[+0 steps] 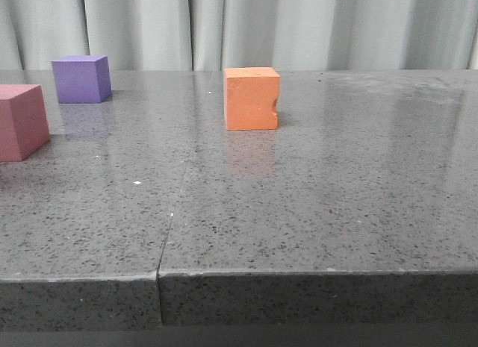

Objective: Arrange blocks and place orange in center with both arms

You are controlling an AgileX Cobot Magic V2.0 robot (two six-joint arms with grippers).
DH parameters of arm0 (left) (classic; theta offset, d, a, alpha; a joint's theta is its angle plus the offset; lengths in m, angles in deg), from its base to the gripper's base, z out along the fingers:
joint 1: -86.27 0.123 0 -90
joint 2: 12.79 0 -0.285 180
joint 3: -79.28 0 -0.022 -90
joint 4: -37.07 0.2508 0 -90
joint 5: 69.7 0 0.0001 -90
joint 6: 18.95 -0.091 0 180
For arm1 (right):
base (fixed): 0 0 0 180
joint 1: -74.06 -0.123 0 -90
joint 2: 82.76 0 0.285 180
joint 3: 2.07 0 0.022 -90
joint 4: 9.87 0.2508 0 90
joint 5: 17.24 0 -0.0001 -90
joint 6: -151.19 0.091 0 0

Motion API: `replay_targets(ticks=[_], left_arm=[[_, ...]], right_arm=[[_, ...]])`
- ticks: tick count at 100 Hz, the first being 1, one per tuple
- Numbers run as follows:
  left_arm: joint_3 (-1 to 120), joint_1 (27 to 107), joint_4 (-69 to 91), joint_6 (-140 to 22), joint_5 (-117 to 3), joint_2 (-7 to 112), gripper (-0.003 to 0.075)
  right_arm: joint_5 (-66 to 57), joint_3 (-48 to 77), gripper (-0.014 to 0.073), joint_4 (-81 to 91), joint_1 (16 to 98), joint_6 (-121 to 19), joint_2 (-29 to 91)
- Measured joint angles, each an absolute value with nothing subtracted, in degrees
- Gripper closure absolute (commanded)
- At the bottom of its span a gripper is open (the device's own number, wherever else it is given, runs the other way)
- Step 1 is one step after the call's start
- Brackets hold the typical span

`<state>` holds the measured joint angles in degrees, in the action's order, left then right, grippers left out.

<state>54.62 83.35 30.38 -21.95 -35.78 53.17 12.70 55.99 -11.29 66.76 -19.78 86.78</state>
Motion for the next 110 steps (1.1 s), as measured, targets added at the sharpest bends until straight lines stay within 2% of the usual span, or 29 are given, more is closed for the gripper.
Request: replay_targets(ticks=[5, 17, 22, 27, 53, 74, 110], left_arm=[[56.2, 83.3, 30.4, -21.9, -35.8, 54.8, 0.0470], [59.7, 83.3, 30.6, -21.9, -35.8, 58.3, 0.0175], [61.1, 83.3, 30.6, -21.9, -35.7, 59.6, 0.0087], [62.6, 83.3, 30.6, -21.9, -35.4, 61.2, 0.0037], [71.2, 82.7, 29.3, -23.7, -31.1, 68.6, 0.0029], [80.9, 77.7, 25.1, -40.3, -23.7, 75.5, 0.0029], [101.3, 71.6, 19.8, -62.5, -3.4, 91.6, 0.0029]], right_arm=[[12.7, 56.0, 0.0611, -11.3, 66.8, -19.8, 86.8], [12.7, 56.0, 0.0611, -11.3, 66.8, -19.8, 86.8], [12.7, 56.0, 0.0611, -11.3, 66.8, -19.8, 86.8], [12.7, 56.0, 0.0611, -11.3, 66.8, -19.8, 86.8], [12.7, 56.0, 0.0611, -11.3, 66.8, -19.8, 86.8], [12.7, 56.0, 0.0611, -11.3, 66.8, -19.8, 86.8], [12.7, 56.0, 0.0611, -11.3, 66.8, -19.8, 86.8]])
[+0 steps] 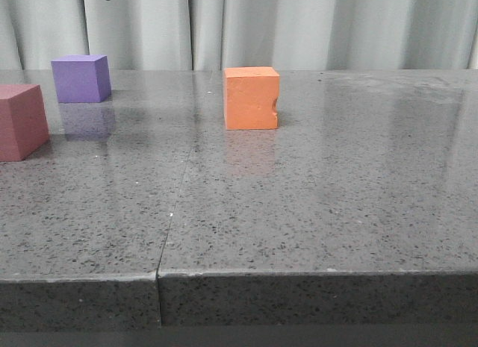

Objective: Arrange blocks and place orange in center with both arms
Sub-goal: 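Lower the left gripper and grasp the orange cube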

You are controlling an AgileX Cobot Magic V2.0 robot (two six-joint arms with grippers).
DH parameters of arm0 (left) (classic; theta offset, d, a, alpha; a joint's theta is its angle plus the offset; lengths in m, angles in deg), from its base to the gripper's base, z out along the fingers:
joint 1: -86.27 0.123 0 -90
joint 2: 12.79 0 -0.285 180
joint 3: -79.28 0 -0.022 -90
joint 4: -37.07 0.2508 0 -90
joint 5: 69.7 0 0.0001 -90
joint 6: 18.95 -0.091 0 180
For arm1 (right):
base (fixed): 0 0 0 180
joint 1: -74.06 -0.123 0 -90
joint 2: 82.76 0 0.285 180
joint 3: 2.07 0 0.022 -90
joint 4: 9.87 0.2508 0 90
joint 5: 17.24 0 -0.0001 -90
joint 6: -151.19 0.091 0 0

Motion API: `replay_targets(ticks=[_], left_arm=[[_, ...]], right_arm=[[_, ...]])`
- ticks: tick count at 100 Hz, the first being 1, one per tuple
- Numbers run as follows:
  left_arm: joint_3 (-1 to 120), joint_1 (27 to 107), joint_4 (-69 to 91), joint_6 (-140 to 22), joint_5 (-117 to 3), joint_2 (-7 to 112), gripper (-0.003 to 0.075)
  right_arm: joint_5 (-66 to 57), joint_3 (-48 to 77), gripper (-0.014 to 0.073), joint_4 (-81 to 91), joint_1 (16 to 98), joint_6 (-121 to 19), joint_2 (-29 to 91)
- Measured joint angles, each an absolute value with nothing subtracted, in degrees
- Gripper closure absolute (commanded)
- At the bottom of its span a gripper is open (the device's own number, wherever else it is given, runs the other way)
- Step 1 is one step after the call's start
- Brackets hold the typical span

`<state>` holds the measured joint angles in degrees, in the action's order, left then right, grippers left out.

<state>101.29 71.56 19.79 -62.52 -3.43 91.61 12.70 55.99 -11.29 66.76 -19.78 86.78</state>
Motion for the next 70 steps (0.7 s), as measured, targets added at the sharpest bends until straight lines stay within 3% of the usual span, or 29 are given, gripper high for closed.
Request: replay_targets(ticks=[30, 70], left_arm=[[108.9, 66.0, 19.1, -77.0, -3.0, 99.1, 0.0029], [109.3, 59.7, 18.5, -78.9, -9.4, 105.8, 0.0029]], right_arm=[[12.7, 56.0, 0.0611, -11.3, 66.8, -19.8, 86.8], [12.7, 56.0, 0.0611, -11.3, 66.8, -19.8, 86.8]])
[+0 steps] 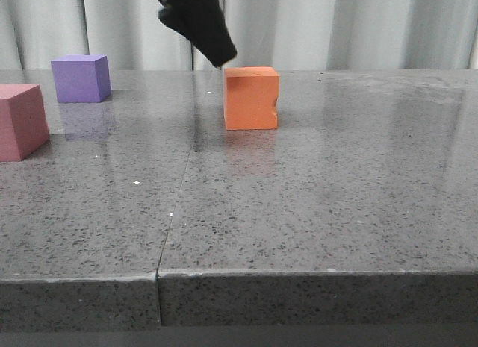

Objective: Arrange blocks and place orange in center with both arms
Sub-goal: 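Lower the left gripper and grasp the orange cube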

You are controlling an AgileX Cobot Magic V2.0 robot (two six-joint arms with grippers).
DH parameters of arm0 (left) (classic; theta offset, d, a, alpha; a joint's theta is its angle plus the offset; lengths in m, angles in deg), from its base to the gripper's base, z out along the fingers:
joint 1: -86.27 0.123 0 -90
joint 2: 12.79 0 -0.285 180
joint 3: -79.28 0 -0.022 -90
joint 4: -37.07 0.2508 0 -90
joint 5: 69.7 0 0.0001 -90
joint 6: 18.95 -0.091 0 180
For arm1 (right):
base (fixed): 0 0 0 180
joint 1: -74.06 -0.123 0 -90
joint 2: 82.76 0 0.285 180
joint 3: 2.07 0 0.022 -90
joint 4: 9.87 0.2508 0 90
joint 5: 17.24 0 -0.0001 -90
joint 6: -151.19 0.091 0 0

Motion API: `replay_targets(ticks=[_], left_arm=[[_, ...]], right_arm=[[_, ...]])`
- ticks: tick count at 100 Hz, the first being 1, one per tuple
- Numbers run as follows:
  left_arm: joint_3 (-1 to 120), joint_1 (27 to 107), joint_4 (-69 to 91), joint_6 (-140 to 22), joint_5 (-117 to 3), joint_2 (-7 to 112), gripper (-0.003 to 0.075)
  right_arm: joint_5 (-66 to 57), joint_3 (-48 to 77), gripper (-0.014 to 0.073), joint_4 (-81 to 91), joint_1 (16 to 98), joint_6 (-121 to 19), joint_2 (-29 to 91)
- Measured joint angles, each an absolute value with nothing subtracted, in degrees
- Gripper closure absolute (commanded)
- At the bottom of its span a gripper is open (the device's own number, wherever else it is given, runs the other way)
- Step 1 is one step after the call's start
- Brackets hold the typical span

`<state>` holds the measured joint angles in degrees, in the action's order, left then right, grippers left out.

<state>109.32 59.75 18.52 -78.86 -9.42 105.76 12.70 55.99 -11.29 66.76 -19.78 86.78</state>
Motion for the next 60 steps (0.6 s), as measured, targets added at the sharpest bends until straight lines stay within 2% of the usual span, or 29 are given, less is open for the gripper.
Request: replay_targets(ticks=[60], left_arm=[[109.3, 58.2, 14.3, -79.0, -16.9, 112.1, 0.0029]], right_arm=[[12.7, 56.0, 0.0611, -11.3, 66.8, -19.8, 86.8]])
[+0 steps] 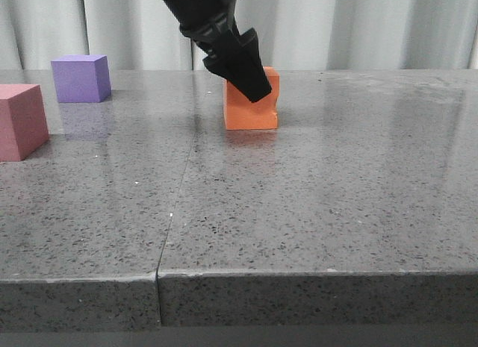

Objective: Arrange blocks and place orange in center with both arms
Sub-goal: 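Lower the left gripper and grasp the orange cube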

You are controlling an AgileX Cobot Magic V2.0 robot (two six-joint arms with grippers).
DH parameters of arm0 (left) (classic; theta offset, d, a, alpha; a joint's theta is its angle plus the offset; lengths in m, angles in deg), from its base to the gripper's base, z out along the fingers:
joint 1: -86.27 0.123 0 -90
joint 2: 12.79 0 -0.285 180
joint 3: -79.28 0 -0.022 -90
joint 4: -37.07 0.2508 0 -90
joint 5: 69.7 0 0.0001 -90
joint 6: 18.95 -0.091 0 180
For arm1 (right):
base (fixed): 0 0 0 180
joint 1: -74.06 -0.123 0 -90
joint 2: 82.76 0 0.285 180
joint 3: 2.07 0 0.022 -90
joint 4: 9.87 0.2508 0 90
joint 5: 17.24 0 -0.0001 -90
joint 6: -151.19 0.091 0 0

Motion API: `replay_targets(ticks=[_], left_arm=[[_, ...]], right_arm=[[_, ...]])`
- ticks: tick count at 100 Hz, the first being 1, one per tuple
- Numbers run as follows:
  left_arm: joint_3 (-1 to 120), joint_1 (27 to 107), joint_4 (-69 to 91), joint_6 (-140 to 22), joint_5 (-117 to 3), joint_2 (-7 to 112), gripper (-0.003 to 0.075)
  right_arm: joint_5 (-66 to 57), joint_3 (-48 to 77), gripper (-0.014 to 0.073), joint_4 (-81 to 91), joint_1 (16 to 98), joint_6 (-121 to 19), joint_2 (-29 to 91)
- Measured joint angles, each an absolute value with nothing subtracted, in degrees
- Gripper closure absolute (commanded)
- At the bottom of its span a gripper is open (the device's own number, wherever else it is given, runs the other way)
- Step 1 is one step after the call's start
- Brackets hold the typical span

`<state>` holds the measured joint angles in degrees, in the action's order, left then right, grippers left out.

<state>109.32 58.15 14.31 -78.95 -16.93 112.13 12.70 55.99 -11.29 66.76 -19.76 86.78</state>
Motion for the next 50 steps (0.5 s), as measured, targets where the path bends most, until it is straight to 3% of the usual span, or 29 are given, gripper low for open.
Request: replay_targets(ticks=[50], left_arm=[[109.4, 58.2, 13.9, -79.0, -16.3, 115.8, 0.0029]], right_arm=[[12.7, 56.0, 0.0611, -11.3, 66.8, -19.8, 86.8]])
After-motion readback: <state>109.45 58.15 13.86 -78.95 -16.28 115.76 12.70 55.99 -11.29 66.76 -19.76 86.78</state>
